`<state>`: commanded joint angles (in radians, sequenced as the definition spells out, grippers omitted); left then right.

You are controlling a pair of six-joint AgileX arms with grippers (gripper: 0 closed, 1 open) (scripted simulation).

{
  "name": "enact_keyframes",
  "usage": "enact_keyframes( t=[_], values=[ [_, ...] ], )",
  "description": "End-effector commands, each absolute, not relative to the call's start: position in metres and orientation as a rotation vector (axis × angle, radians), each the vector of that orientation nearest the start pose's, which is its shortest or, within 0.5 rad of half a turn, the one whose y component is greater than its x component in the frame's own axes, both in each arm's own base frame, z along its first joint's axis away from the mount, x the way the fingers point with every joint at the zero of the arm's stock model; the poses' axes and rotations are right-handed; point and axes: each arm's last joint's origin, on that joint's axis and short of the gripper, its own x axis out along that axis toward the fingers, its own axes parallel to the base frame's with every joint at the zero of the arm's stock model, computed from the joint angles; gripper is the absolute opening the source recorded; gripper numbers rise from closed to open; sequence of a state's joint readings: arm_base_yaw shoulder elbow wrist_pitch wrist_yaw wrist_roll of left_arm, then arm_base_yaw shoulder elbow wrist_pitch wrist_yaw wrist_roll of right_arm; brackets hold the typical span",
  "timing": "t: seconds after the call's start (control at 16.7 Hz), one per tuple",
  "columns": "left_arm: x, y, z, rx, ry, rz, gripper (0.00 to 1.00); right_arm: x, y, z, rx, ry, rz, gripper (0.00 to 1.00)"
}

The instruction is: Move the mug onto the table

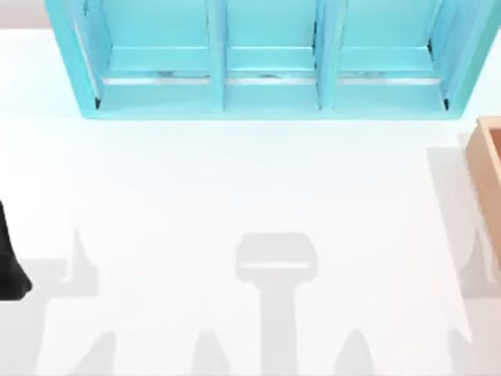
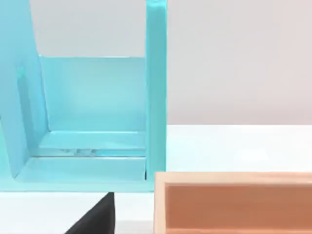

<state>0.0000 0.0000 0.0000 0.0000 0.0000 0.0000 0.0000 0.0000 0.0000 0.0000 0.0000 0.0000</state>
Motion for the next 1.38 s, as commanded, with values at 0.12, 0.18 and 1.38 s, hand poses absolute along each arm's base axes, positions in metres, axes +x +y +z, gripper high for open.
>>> enact_keyframes(
  t=[0.12, 0.18, 1.38],
  values=[
    [0.106, -0.001, 0.160, 0.000, 0.000, 0.000, 1.00, 0.106, -0.001, 0.160, 0.000, 0.000, 0.000, 1.00],
    [0.106, -0.001, 0.160, 0.000, 0.000, 0.000, 1.00, 0.106, -0.002, 0.162, -0.003, 0.010, -0.004, 1.00],
    [0.106, -0.001, 0.160, 0.000, 0.000, 0.000, 1.00, 0.279, -0.097, 0.260, -0.035, 1.398, -0.056, 1.00]
  ],
)
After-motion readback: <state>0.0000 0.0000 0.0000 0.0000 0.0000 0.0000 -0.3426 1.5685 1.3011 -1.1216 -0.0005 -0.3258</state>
